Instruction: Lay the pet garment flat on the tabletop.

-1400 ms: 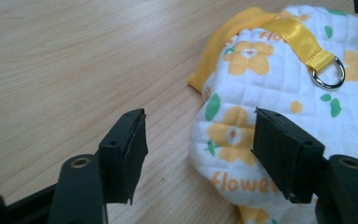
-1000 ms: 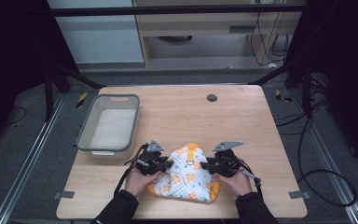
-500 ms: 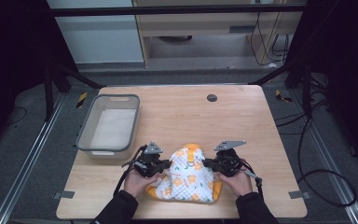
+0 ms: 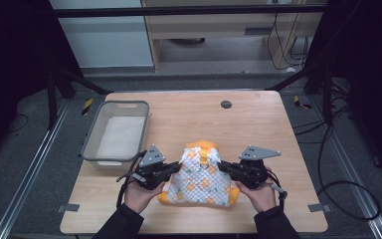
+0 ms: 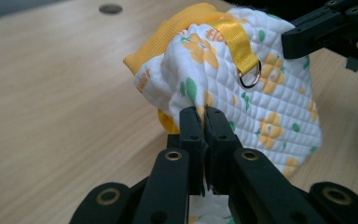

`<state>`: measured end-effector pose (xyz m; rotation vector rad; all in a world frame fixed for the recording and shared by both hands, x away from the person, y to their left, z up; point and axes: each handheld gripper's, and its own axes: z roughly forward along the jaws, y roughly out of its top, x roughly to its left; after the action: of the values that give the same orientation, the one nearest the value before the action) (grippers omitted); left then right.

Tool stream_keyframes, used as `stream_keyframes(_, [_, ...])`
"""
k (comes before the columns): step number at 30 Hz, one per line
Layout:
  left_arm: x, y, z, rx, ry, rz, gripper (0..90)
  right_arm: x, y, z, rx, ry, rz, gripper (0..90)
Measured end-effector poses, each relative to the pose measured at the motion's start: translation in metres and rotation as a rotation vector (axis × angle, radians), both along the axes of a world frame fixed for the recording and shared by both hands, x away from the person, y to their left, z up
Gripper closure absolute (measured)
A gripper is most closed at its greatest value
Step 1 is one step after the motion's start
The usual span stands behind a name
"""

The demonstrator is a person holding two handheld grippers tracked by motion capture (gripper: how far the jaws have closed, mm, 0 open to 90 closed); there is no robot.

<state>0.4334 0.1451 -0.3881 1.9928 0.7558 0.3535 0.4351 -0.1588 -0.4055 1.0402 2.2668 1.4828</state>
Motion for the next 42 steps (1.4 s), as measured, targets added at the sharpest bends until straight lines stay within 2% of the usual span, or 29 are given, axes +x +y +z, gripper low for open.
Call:
stream_keyframes(1, [-0.001, 0.000, 0.006, -0.004, -0.017, 0.000, 87.0, -0.002, 0.000, 0.012, 0.016, -0.041, -0.017, 87.6])
stream_keyframes(2, [-0.001, -0.001, 0.011, -0.006, -0.035, 0.008, 87.0, -0.002, 0.000, 0.012, 0.016, -0.041, -0.017, 87.6])
stream_keyframes(6, [0.013, -0.008, 0.024, -0.011, -0.092, 0.066, 86.5, 0.013, 0.003, 0.025, 0.037, -0.119, -0.085, 86.4])
stream_keyframes(8, [0.028, -0.014, 0.023, -0.009, -0.138, 0.139, 84.4, 0.027, 0.006, 0.024, 0.039, -0.162, -0.143, 84.8])
stream_keyframes(10, [0.044, -0.016, 0.016, -0.007, -0.152, 0.217, 70.5, 0.042, 0.010, 0.019, 0.017, -0.175, -0.202, 78.3])
stream_keyframes(11, [0.053, -0.016, 0.011, -0.014, -0.130, 0.247, 61.7, 0.050, 0.013, 0.014, -0.006, -0.166, -0.224, 77.8])
stream_keyframes(12, [0.061, -0.013, 0.006, -0.019, -0.089, 0.263, 53.7, 0.062, 0.015, 0.005, -0.048, -0.129, -0.246, 75.1])
stream_keyframes(13, [0.067, -0.011, 0.001, -0.028, -0.052, 0.272, 53.7, 0.062, 0.015, 0.005, -0.048, -0.129, -0.246, 75.1])
stream_keyframes(14, [0.069, -0.006, -0.004, -0.030, -0.031, 0.280, 49.9, 0.065, 0.015, 0.001, -0.069, -0.115, -0.254, 74.2])
stream_keyframes(17, [0.066, 0.004, -0.013, -0.024, -0.017, 0.277, 42.8, 0.060, 0.007, -0.007, -0.087, -0.110, -0.247, 67.7])
stream_keyframes(18, [0.062, 0.013, -0.016, -0.019, -0.009, 0.281, 41.8, 0.058, 0.004, -0.008, -0.089, -0.108, -0.245, 66.7])
stream_keyframes(20, [0.060, 0.017, -0.017, -0.017, -0.004, 0.279, 41.0, 0.055, 0.001, -0.008, -0.089, -0.102, -0.241, 65.0])
stream_keyframes(23, [0.050, 0.027, -0.019, -0.002, 0.002, 0.262, 37.9, 0.044, -0.009, -0.009, -0.096, -0.098, -0.224, 59.0])
stream_keyframes(26, [0.039, 0.035, -0.023, 0.032, 0.006, 0.243, 36.4, 0.035, -0.017, -0.009, -0.108, -0.093, -0.208, 54.4])
stream_keyframes(28, [0.031, 0.040, -0.028, 0.042, 0.014, 0.231, 35.6, 0.025, -0.025, -0.010, -0.105, -0.082, -0.188, 51.0])
stream_keyframes(30, [0.023, 0.045, -0.034, 0.040, 0.029, 0.220, 35.5, 0.021, -0.027, -0.011, -0.106, -0.081, -0.182, 50.1])
stream_keyframes(36, [0.007, 0.051, -0.054, 0.079, 0.051, 0.190, 35.2, 0.007, -0.032, -0.025, -0.129, -0.050, -0.146, 46.9])
stream_keyframes(42, [0.005, 0.046, -0.072, 0.118, 0.079, 0.169, 35.4, 0.002, -0.032, -0.047, -0.151, -0.009, -0.117, 46.5])
